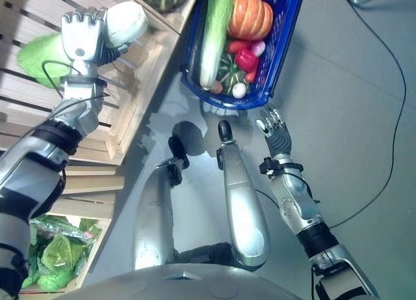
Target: Pick up fruits and vegetables into the basket
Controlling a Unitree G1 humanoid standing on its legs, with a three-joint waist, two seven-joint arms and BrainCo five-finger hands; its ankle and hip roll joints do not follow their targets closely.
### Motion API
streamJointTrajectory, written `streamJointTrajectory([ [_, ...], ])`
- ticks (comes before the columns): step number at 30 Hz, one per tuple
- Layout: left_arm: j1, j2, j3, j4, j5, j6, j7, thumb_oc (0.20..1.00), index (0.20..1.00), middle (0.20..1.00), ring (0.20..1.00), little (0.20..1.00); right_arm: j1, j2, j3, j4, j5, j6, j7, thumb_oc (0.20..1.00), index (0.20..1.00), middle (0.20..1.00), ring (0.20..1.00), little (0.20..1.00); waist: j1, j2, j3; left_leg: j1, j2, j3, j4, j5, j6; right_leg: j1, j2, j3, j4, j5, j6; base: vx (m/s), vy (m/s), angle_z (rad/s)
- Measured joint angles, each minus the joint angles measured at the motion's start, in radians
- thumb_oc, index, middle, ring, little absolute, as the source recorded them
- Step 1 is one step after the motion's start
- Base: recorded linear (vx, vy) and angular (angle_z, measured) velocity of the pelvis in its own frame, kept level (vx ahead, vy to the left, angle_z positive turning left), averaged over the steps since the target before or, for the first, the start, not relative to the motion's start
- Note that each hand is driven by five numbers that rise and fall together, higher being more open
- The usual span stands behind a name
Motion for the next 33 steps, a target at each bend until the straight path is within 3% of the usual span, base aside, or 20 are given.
streamJointTrajectory([
  [4, 0.204, 0.010, 0.141, -0.205, -0.042, -0.121, 0.072, 0.200, 0.200, 0.200, 0.200, 0.200, 0.010, 0.024, 0.003, -0.033, -0.043, 0.004, -0.039, 1.000, 1.000, 1.000, 1.000, 1.000, 0.057, 0.001, 0.001, 0.164, -0.004, -0.037, -0.113, 0.032, -0.012, 0.170, -0.002, -0.043, -0.085, 0.002, -0.008, 0.04, -0.058, 0.23],
  [7, 0.356, 0.002, 0.277, -0.385, -0.094, -0.204, 0.069, 0.200, 0.200, 0.200, 0.200, 0.200, 0.013, 0.039, -0.018, -0.078, -0.077, 0.007, -0.046, 1.000, 1.000, 1.000, 1.000, 1.000, 0.098, 0.002, -0.001, 0.253, -0.019, -0.065, -0.210, 0.073, -0.018, 0.246, -0.006, -0.053, -0.134, 0.001, -0.011, 0.08, -0.054, 0.27],
  [11, 0.527, -0.081, 0.374, -0.576, -0.230, -0.334, -0.002, 0.200, 0.200, 0.200, 0.200, 0.200, 0.017, 0.043, -0.044, -0.106, -0.147, 0.008, -0.045, 1.000, 1.000, 1.000, 1.000, 1.000, 0.164, 0.011, -0.026, 0.356, -0.022, -0.097, -0.325, 0.112, -0.021, 0.343, -0.006, -0.072, -0.208, 0.003, -0.012, 0.07, -0.038, 0.22],
  [14, 0.608, -0.139, 0.393, -0.660, -0.335, -0.376, -0.109, 0.200, 0.200, 0.200, 0.200, 0.200, 0.011, 0.042, -0.050, -0.117, -0.183, 0.013, -0.046, 1.000, 1.000, 1.000, 1.000, 1.000, 0.188, 0.021, -0.063, 0.424, -0.019, -0.119, -0.396, 0.131, -0.019, 0.415, -0.005, -0.093, -0.263, 0.013, -0.014, 0.10, -0.055, 0.19],
  [16, 0.662, -0.193, 0.396, -0.703, -0.425, -0.406, -0.192, 0.200, 0.200, 0.200, 0.200, 0.200, 0.032, 0.043, -0.057, -0.133, -0.223, 0.015, -0.049, 1.000, 1.000, 1.000, 1.000, 1.000, 0.196, 0.036, -0.141, 0.456, -0.018, -0.138, -0.449, 0.140, -0.018, 0.454, 0.000, -0.110, -0.317, 0.018, -0.009, 0.10, -0.049, 0.23],
  [19, 0.704, -0.241, 0.391, -0.719, -0.550, -0.415, -0.307, 0.200, 0.200, 0.200, 0.200, 0.200, 0.036, 0.039, -0.065, -0.134, -0.270, 0.015, -0.040, 1.000, 1.000, 1.000, 1.000, 1.000, 0.204, 0.060, -0.232, 0.516, -0.017, -0.162, -0.494, 0.142, -0.016, 0.538, 0.001, -0.131, -0.394, 0.026, 0.001, 0.09, -0.037, 0.19],
  [23, 0.743, -0.296, 0.382, -0.725, -0.791, -0.431, -0.497, 0.200, 0.200, 0.200, 0.200, 0.200, 0.044, 0.019, -0.071, -0.134, -0.345, 0.022, 0.045, 1.000, 1.000, 1.000, 1.000, 1.000, 0.215, 0.084, -0.337, 0.556, -0.017, -0.181, -0.531, 0.142, -0.016, 0.622, 0.004, -0.147, -0.508, 0.059, 0.016, 0.06, -0.025, 0.11],
  [29, 0.769, -0.326, 0.344, -0.726, -1.073, -0.393, -0.708, 0.200, 0.200, 0.200, 0.200, 0.200, 0.031, -0.032, -0.059, -0.132, -0.341, 0.066, 0.244, 1.000, 1.000, 1.000, 1.000, 1.000, 0.228, 0.074, -0.397, 0.598, -0.018, -0.184, -0.555, 0.138, -0.004, 0.715, 0.013, -0.154, -0.638, 0.111, 0.023, 0.06, -0.014, 0.04],
  [33, 0.775, -0.326, 0.323, -0.726, -1.167, -0.355, -0.788, 0.200, 0.200, 0.200, 0.200, 0.200, 0.031, -0.054, -0.047, -0.132, -0.306, 0.115, 0.370, 1.000, 1.000, 1.000, 1.000, 1.000, 0.229, 0.065, -0.423, 0.610, -0.018, -0.182, -0.568, 0.141, -0.002, 0.739, 0.015, -0.153, -0.676, 0.131, 0.023, 0.05, 0.002, -0.01],
])
